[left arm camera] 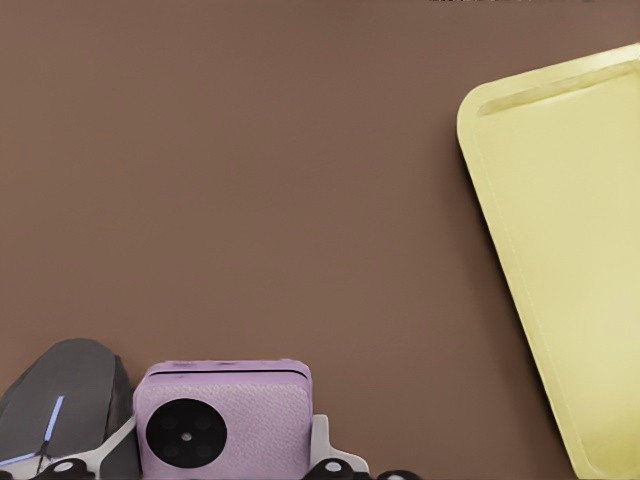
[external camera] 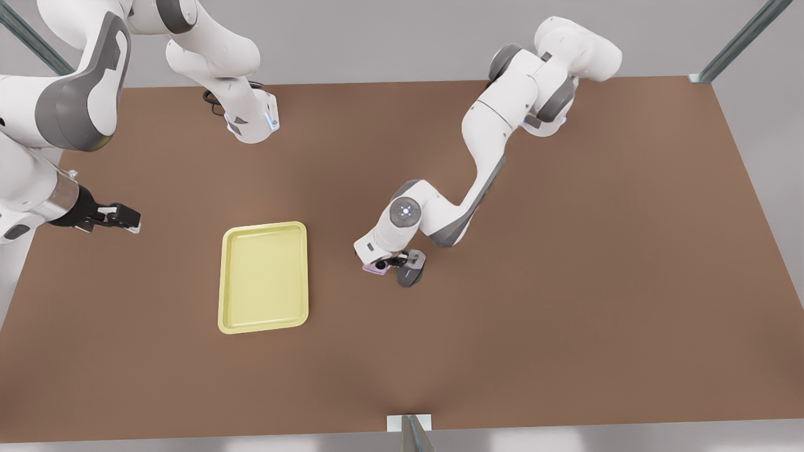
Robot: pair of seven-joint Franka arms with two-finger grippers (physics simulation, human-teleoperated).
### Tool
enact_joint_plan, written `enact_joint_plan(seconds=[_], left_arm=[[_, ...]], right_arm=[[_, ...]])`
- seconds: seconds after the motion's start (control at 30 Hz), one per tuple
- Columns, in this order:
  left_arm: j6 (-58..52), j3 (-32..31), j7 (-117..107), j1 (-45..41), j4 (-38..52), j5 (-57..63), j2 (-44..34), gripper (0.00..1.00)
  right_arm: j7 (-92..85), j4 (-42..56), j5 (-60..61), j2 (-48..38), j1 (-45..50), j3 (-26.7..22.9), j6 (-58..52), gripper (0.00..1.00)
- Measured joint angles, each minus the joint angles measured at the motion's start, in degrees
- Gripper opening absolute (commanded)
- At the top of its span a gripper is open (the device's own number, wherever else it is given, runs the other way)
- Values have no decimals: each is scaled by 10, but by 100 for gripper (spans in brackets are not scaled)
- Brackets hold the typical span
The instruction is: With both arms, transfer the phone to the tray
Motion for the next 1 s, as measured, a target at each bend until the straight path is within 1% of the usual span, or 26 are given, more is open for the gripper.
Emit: enact_joint_plan(seconds=[0.07,0.17,0.2,0.23,0.3,0.37,0.43,0.5,0.57,0.6,0.67,0.7,0.73,0.8,0.83,0.9,1.0], left_arm=[[42,0,-31,-13,5,1,23,83],[97,0,-70,-21,6,1,45,83],[110,1,-82,-21,5,1,49,85],[121,1,-92,-21,5,1,52,100],[132,3,-112,-21,4,-1,44,100],[121,7,-128,-16,4,0,29,100],[75,8,-133,18,4,-3,-2,100],[-4,14,-125,79,2,-7,-54,100],[-100,47,-104,144,2,-8,-114,100],[-147,74,-91,163,2,-8,-144,100],[-233,122,-64,178,1,-6,-195,100],[-269,134,-51,189,-11,-4,-226,100],[-298,122,-37,217,-44,5,-273,100],[-344,51,-11,301,-107,34,-368,100],[-362,30,3,328,-123,45,-400,100],[-390,14,33,354,-136,59,-431,100],[-417,5,75,361,-140,69,-439,100]], right_arm=[[0,0,3,-1,-1,-1,0,100],[0,0,4,-1,-2,-1,-1,100],[0,-2,5,0,-1,-1,-1,100],[0,-3,4,0,-2,-1,-1,100],[0,-6,2,3,1,0,-1,100],[0,-25,4,1,5,5,2,100],[1,-38,9,0,9,18,6,100],[8,-43,17,1,29,26,9,100],[15,-62,25,-1,53,33,13,100],[19,-68,29,4,64,36,19,100],[31,-67,36,31,104,36,32,100],[39,-68,38,43,129,37,43,100],[48,-70,40,52,151,37,54,100],[66,-73,42,72,185,38,77,100],[77,-71,43,82,201,38,88,100],[103,-67,43,105,238,39,116,100],[149,-53,39,149,281,47,164,100]])
